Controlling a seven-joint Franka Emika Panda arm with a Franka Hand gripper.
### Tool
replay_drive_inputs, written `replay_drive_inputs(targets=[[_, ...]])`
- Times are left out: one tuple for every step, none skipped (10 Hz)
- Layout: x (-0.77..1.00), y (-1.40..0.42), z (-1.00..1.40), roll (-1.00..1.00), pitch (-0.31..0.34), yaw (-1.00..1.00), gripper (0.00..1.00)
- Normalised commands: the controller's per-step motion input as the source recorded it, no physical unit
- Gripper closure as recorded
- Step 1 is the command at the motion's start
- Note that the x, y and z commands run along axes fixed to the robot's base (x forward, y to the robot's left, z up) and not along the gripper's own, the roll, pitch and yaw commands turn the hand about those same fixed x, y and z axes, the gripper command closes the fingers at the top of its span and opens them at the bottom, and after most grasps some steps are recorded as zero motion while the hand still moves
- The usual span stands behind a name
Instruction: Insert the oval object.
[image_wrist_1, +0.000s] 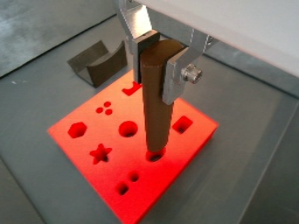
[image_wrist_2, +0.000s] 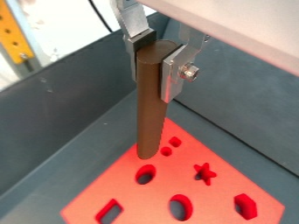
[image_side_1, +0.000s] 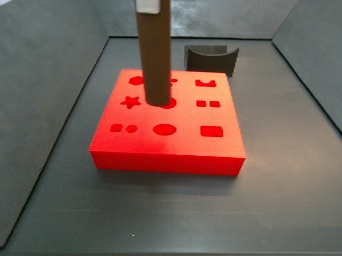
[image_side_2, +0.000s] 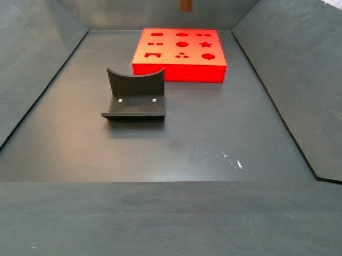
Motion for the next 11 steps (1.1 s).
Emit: replay_drive_inputs(targets=[[0.00, -0.05, -0.16, 0.12, -0.167, 0.00, 1.00], [0.00, 0.00, -0.37, 0.18, 0.000, -0.01, 1.00], [0.20, 0.00, -0.64, 0.16, 0.046, -0.15, 1.00], [0.11, 0.00, -0.67, 0.00, 0.094, -0.16, 1.00], [0.07, 0.00, -0.64, -0.02, 0.129, -0.19, 1.00], [0.06, 0.00, -0.46, -0.13, 0.134, -0.15, 1.00], [0.00, 0.00, -0.01, 0.00, 0.011, 0.00, 1.00], [0.02, 0.00, -0.01, 0.00, 0.000, 0.00, 1.00], [0.13, 0.45, -0.03, -0.20, 0.000, -0.11, 1.00], [0.13, 0.39, -0.09, -0.11, 0.000, -0.14, 1.00], [0.04, 0.29, -0.14, -0.10, 0.000, -0.09, 1.00]])
